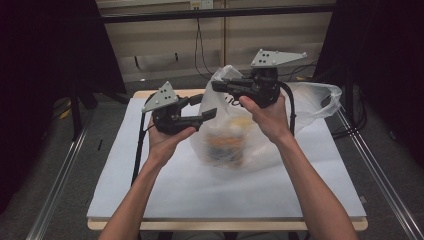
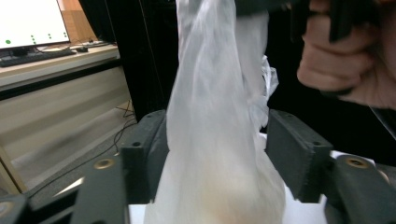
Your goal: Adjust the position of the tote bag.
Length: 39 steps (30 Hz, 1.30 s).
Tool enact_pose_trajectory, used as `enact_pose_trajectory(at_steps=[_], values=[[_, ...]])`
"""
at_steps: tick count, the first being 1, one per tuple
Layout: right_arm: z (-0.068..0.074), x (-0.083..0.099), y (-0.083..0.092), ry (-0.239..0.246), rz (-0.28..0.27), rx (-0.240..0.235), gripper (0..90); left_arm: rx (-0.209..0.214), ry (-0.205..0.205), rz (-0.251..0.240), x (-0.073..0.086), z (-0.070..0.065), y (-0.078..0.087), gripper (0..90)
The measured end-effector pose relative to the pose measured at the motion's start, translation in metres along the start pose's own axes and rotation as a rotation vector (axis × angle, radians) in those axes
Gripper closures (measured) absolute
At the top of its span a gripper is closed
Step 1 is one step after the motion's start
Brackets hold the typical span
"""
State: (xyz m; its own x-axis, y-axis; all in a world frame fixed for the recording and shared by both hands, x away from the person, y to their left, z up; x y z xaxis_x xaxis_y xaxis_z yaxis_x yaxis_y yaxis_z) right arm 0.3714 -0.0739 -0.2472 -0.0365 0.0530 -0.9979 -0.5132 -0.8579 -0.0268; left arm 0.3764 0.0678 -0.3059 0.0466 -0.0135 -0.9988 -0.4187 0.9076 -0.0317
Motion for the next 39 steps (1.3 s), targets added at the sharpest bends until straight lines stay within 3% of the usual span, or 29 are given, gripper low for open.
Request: enact_pose_trajectory(at_steps=[1, 3, 4, 6, 7, 13, 15, 18, 26, 31, 32, 39], values=[[0.0, 0.0, -0.001, 0.0, -0.001, -0.003, 88.1, -0.011, -0.009, 0.002, -0.001, 0.001, -0.002, 47.7], [0.002, 0.002, -0.003, -0.003, 0.0, -0.01, 88.1, 0.016, -0.018, 0.008, 0.0, 0.002, -0.001, 64.5], [0.002, 0.002, -0.003, -0.004, 0.002, -0.01, 88.1, -0.002, -0.013, -0.001, 0.001, 0.003, -0.002, 70.6], [0.002, 0.002, -0.004, -0.001, 0.003, -0.01, 87.1, 0.023, -0.009, -0.005, 0.002, 0.005, -0.001, 85.7], [0.002, 0.002, -0.004, 0.0, 0.001, -0.009, 84.8, 0.013, 0.002, -0.005, 0.003, 0.006, 0.0, 89.0], [0.003, 0.006, 0.004, 0.004, -0.001, -0.002, 65.3, 0.008, 0.014, 0.003, 0.008, 0.009, 0.005, 90.0], [0.002, 0.01, 0.009, 0.002, 0.004, -0.012, 63.8, 0.01, 0.015, 0.003, 0.009, 0.01, 0.009, 90.0], [-0.004, 0.016, 0.021, -0.004, 0.003, 0.011, 60.0, 0.003, 0.019, -0.007, 0.009, 0.013, 0.013, 90.0], [-0.02, 0.025, 0.056, -0.011, -0.003, 0.097, 57.7, -0.02, 0.037, -0.013, 0.014, 0.016, 0.03, 89.9], [-0.03, 0.039, 0.08, -0.04, -0.009, 0.148, 57.0, -0.02, 0.057, -0.033, 0.018, 0.016, 0.037, 89.8], [-0.031, 0.041, 0.084, -0.044, -0.006, 0.156, 57.0, -0.015, 0.039, -0.023, 0.019, 0.017, 0.039, 89.8], [-0.034, 0.054, 0.104, -0.044, 0.001, 0.198, 55.3, -0.03, 0.048, -0.028, 0.024, 0.02, 0.049, 89.6]])
Point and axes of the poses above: each handheld gripper's, and its own axes: y roughly backward along the jaws, x roughly out of its underside, z roughly to its left, the point moved 6 cm from there along -y, roughly forward along the jaws, and after that the axes turned 11 degrees about -z, right-handed, at the moved point
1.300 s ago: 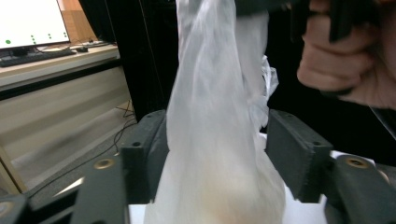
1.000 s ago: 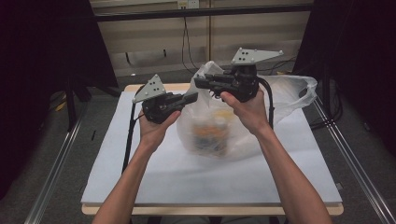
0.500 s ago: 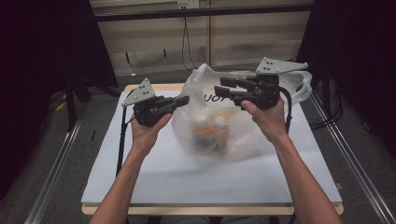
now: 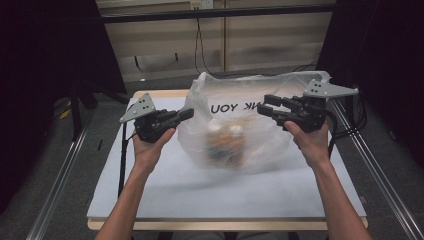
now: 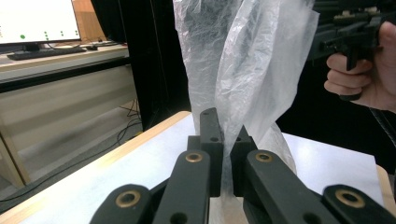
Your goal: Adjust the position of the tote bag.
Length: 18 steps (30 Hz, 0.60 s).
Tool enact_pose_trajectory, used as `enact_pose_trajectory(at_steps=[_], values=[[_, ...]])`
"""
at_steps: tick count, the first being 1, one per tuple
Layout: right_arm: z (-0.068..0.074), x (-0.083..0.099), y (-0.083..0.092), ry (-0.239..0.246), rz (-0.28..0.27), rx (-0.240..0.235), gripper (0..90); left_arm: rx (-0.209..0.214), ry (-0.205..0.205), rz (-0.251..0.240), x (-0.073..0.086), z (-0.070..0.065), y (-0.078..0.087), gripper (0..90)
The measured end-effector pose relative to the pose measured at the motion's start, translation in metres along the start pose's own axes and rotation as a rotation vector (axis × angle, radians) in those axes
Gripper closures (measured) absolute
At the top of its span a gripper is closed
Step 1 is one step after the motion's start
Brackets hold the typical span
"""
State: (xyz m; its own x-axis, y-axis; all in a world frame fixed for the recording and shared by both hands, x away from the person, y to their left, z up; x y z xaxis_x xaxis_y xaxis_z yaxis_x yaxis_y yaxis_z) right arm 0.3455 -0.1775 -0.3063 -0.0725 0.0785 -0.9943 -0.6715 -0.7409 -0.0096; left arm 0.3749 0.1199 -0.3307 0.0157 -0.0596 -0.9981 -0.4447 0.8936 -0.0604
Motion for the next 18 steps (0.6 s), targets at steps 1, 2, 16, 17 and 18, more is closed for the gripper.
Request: enact_pose_trajectory(at_steps=[1, 2, 16, 17, 18], values=[[-0.001, 0.002, 0.004, -0.001, -0.006, 0.01, 55.3, 0.0, 0.0, 0.0, 0.0, 0.0, 0.0, 89.6], [-0.001, 0.002, 0.004, -0.001, -0.006, 0.01, 55.3, 0.002, 0.008, -0.009, 0.0, 0.0, 0.001, 89.6], [-0.017, 0.013, 0.035, 0.008, 0.01, 0.095, 52.1, -0.034, 0.016, -0.019, 0.01, 0.013, 0.023, 89.9], [-0.019, 0.013, 0.039, 0.017, 0.007, 0.107, 52.1, -0.036, 0.014, -0.021, 0.01, 0.014, 0.024, 89.9], [-0.021, 0.012, 0.042, 0.009, -0.001, 0.119, 52.0, -0.036, 0.016, -0.022, 0.009, 0.014, 0.026, 89.9]])
Point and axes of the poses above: each handheld gripper's, and its own axes: y roughly backward along the jaws, x roughly out of its underside, z roughly to its left, the point moved 6 cm from there along -y, roughly forward along the jaws, and after that the axes turned 11 degrees about -z, right-handed, at the moved point
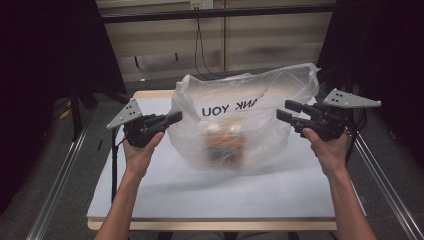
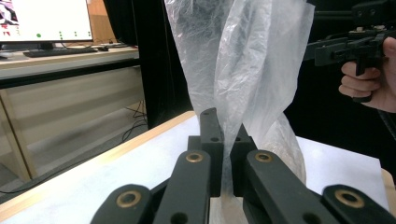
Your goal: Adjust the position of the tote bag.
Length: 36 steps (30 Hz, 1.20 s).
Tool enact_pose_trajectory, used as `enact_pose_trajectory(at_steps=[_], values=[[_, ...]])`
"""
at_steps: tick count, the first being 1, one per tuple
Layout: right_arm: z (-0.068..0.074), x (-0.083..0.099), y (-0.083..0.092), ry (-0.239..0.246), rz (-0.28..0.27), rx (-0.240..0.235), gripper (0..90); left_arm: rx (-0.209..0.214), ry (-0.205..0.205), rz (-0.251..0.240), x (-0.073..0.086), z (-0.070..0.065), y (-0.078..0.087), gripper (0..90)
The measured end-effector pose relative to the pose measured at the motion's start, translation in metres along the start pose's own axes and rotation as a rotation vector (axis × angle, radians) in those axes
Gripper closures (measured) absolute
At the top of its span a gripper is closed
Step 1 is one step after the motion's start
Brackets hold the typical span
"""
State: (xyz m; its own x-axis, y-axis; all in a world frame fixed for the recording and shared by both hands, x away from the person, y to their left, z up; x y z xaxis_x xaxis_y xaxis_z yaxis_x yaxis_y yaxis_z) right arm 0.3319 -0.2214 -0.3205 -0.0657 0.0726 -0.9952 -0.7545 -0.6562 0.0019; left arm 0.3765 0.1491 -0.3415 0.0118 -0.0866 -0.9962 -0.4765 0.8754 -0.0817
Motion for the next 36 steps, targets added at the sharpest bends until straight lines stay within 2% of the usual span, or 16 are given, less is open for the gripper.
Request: enact_pose_trajectory(at_steps=[2, 4, 6, 7, 9, 11, 13, 15, 17, 19, 21, 23, 27, 29, 34, 36], values=[[-0.005, -0.002, 0.006, -0.007, -0.014, 0.017, 51.8, 0.007, 0.011, -0.003, 0.0, 0.0, 0.002, 89.9], [-0.009, -0.003, 0.009, 0.009, -0.009, 0.045, 50.4, 0.006, 0.001, -0.005, 0.0, -0.001, 0.002, 89.9], [-0.014, -0.004, 0.012, -0.002, -0.019, 0.063, 48.7, 0.011, -0.011, 0.005, 0.0, -0.002, 0.002, 89.8], [-0.017, -0.003, 0.014, 0.0, -0.018, 0.075, 47.9, 0.015, 0.002, 0.001, -0.001, -0.003, 0.002, 89.8], [-0.024, -0.003, 0.017, -0.018, -0.029, 0.092, 45.8, 0.016, -0.015, 0.004, -0.002, -0.003, 0.003, 89.9], [-0.031, -0.002, 0.019, -0.018, -0.026, 0.119, 44.0, 0.021, -0.005, 0.001, -0.002, -0.004, 0.003, 89.8], [-0.035, -0.001, 0.021, -0.021, -0.025, 0.131, 42.4, 0.031, -0.017, 0.005, -0.003, -0.004, 0.004, 89.8], [-0.041, 0.0, 0.023, -0.02, -0.022, 0.16, 38.6, 0.022, 0.0, -0.004, -0.004, -0.004, 0.005, 89.8], [-0.046, 0.002, 0.023, -0.028, -0.024, 0.168, 36.4, 0.023, -0.007, -0.007, -0.005, -0.003, 0.007, 89.9], [-0.051, 0.003, 0.021, -0.031, -0.029, 0.173, 31.4, 0.019, -0.011, -0.003, -0.005, -0.002, 0.009, 89.8], [-0.054, 0.005, 0.017, -0.042, -0.028, 0.165, 30.4, 0.026, -0.008, 0.003, -0.005, -0.001, 0.01, 89.9], [-0.057, 0.009, 0.012, -0.034, -0.011, 0.174, 28.3, 0.017, -0.011, -0.001, -0.006, 0.0, 0.011, 89.9], [-0.061, 0.018, -0.002, -0.044, 0.023, 0.158, 28.4, 0.021, -0.007, 0.004, -0.005, 0.001, 0.013, 89.9], [-0.062, 0.018, -0.009, -0.049, 0.022, 0.132, 29.1, 0.021, -0.014, 0.009, -0.005, 0.001, 0.013, 89.9], [-0.072, 0.011, -0.025, -0.041, 0.016, 0.132, 28.5, 0.016, -0.019, 0.021, -0.006, 0.003, 0.017, 89.9], [-0.078, 0.011, -0.031, -0.058, 0.023, 0.136, 27.5, 0.015, -0.021, 0.018, -0.006, 0.005, 0.018, 89.9]])
Point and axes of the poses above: each handheld gripper's, and its own axes: y roughly backward along the jaws, x roughly out of its underside, z roughly to its left, the point moved 6 cm from there along -y, roughly forward along the jaws, and after that the axes turned 11 degrees about -z, right-handed, at the moved point
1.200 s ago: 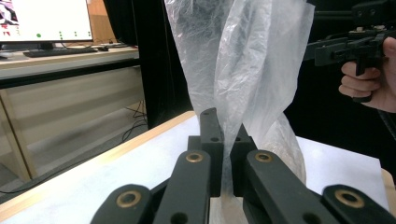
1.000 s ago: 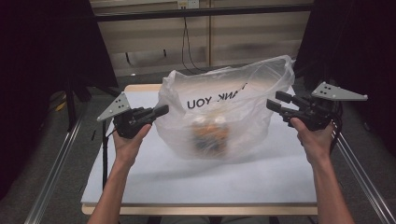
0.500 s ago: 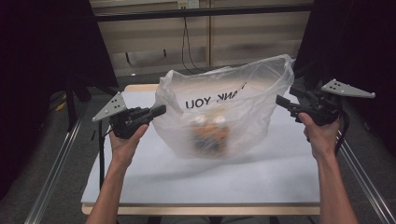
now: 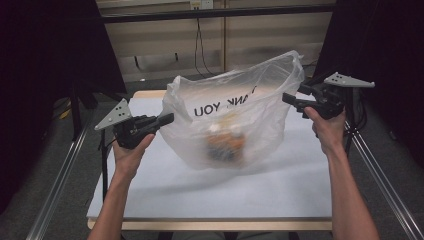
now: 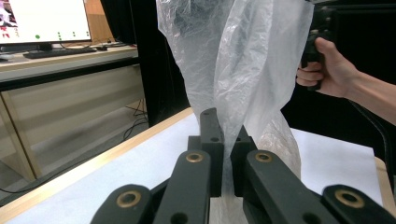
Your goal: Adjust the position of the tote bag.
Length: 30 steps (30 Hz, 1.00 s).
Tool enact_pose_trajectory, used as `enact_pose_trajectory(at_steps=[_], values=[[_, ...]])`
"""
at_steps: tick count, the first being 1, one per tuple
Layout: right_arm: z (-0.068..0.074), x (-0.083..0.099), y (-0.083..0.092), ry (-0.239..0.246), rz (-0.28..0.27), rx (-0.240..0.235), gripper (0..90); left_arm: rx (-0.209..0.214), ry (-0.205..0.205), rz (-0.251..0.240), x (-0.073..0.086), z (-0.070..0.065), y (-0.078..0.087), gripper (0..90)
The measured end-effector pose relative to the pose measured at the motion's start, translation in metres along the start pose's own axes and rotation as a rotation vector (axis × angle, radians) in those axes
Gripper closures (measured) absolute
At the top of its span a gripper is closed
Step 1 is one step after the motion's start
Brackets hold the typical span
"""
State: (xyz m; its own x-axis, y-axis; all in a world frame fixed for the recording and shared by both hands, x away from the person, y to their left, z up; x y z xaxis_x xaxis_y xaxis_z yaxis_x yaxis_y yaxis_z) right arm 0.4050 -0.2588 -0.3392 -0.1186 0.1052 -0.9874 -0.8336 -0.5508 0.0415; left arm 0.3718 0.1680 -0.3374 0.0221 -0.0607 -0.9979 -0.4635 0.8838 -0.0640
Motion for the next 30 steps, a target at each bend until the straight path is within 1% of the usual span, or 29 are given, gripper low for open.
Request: enact_pose_trajectory(at_steps=[1, 2, 3, 4, 5, 6, 7, 8, 9, 10, 11, 12, 13, 14, 15, 16, 18, 19, 20, 21, 22, 23, 24, 25, 26, 27, 28, 29, 30], values=[[-0.002, 0.001, -0.003, -0.012, 0.003, -0.003, 27.7, -0.005, 0.005, 0.002, 0.0, 0.0, 0.001, 89.9], [-0.003, 0.002, -0.008, -0.025, 0.008, -0.021, 29.9, -0.001, 0.004, 0.006, 0.001, 0.001, 0.002, 89.9], [-0.002, 0.002, -0.01, -0.034, 0.008, -0.037, 40.9, -0.005, 0.003, 0.0, 0.001, 0.002, 0.002, 89.8], [0.001, 0.002, -0.012, -0.03, 0.006, -0.055, 53.1, -0.011, 0.007, 0.0, 0.001, 0.003, 0.002, 89.8], [0.004, 0.0, -0.013, -0.018, -0.001, -0.066, 61.8, -0.011, 0.004, 0.005, 0.002, 0.004, 0.003, 89.8], [0.008, -0.001, -0.014, -0.015, -0.01, -0.08, 71.4, -0.011, 0.004, 0.005, 0.002, 0.004, 0.003, 89.8], [0.012, -0.002, -0.013, -0.012, -0.02, -0.099, 79.2, -0.009, 0.004, 0.011, 0.002, 0.005, 0.003, 89.8], [0.013, -0.003, -0.013, -0.009, -0.021, -0.101, 83.7, -0.013, 0.002, 0.014, 0.002, 0.005, 0.004, 89.8], [0.015, -0.004, -0.011, -0.013, -0.02, -0.109, 87.9, -0.014, 0.01, 0.013, 0.002, 0.004, 0.004, 89.9], [0.018, -0.004, -0.009, -0.01, -0.012, -0.118, 90.0, -0.015, 0.015, 0.015, 0.003, 0.004, 0.005, 89.9], [0.02, -0.005, -0.007, 0.0, -0.008, -0.119, 90.0, -0.017, -0.005, 0.026, 0.003, 0.005, 0.006, 90.0], [0.022, -0.005, -0.005, 0.001, -0.008, -0.122, 90.0, -0.017, 0.014, 0.02, 0.004, 0.003, 0.006, 90.0], [0.027, -0.006, -0.002, 0.003, -0.005, -0.135, 90.0, -0.009, 0.011, 0.021, 0.005, 0.003, 0.006, 90.0], [0.03, -0.007, 0.0, 0.012, -0.005, -0.136, 90.0, -0.005, 0.027, 0.02, 0.006, 0.001, 0.007, 90.0], [0.035, -0.008, 0.004, 0.019, -0.005, -0.146, 90.0, -0.001, 0.009, 0.04, 0.008, 0.002, 0.009, 90.0], [0.041, -0.009, 0.007, 0.029, -0.006, -0.166, 90.0, -0.003, 0.016, 0.032, 0.01, 0.001, 0.01, 90.0], [0.051, -0.009, 0.015, 0.048, -0.008, -0.185, 90.0, -0.003, 0.016, 0.041, 0.011, 0.001, 0.011, 90.0], [0.054, -0.009, 0.018, 0.05, -0.011, -0.187, 90.0, -0.014, 0.03, 0.039, 0.013, 0.003, 0.013, 90.0], [0.056, -0.009, 0.021, 0.052, -0.01, -0.19, 90.0, -0.01, 0.024, 0.04, 0.014, 0.004, 0.014, 90.0], [0.056, -0.008, 0.023, 0.054, -0.009, -0.192, 90.0, -0.015, 0.033, 0.043, 0.015, 0.004, 0.016, 90.0], [0.056, -0.007, 0.026, 0.054, -0.008, -0.192, 90.0, -0.015, 0.033, 0.043, 0.015, 0.004, 0.016, 90.0], [0.054, -0.004, 0.029, 0.045, -0.01, -0.191, 90.0, -0.022, 0.033, 0.057, 0.018, 0.005, 0.019, 90.0], [0.053, -0.002, 0.031, 0.036, -0.012, -0.197, 90.0, -0.022, 0.033, 0.057, 0.018, 0.005, 0.019, 90.0], [0.052, 0.002, 0.033, 0.023, -0.014, -0.207, 90.0, -0.017, 0.038, 0.066, 0.022, 0.006, 0.02, 90.0], [0.053, 0.006, 0.034, 0.023, -0.013, -0.223, 90.0, -0.022, 0.041, 0.075, 0.024, 0.005, 0.021, 90.0], [0.054, 0.012, 0.034, 0.026, -0.004, -0.217, 90.0, -0.022, 0.041, 0.075, 0.024, 0.005, 0.021, 90.0], [0.054, 0.017, 0.034, 0.03, 0.007, -0.217, 90.0, -0.016, 0.043, 0.086, 0.03, 0.004, 0.021, 90.0], [0.055, 0.021, 0.033, 0.029, 0.025, -0.223, 90.0, -0.01, 0.045, 0.099, 0.033, 0.004, 0.02, 90.0], [0.054, 0.023, 0.032, 0.042, 0.041, -0.213, 90.0, -0.01, 0.047, 0.105, 0.035, 0.003, 0.019, 90.0]])
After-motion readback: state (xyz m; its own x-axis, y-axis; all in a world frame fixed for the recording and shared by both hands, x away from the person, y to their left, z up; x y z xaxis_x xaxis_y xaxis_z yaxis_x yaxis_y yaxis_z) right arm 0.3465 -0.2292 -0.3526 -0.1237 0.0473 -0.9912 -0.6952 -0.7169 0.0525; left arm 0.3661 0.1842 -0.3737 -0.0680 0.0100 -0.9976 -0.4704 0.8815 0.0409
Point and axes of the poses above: each handheld gripper's, and its own axes: y roughly backward along the jaws, x roughly out of its underside, z roughly to its left, the point moved 6 cm from there along -y, roughly forward along the jaws, and after that the axes turned 11 degrees about -z, right-handed, at the moved point
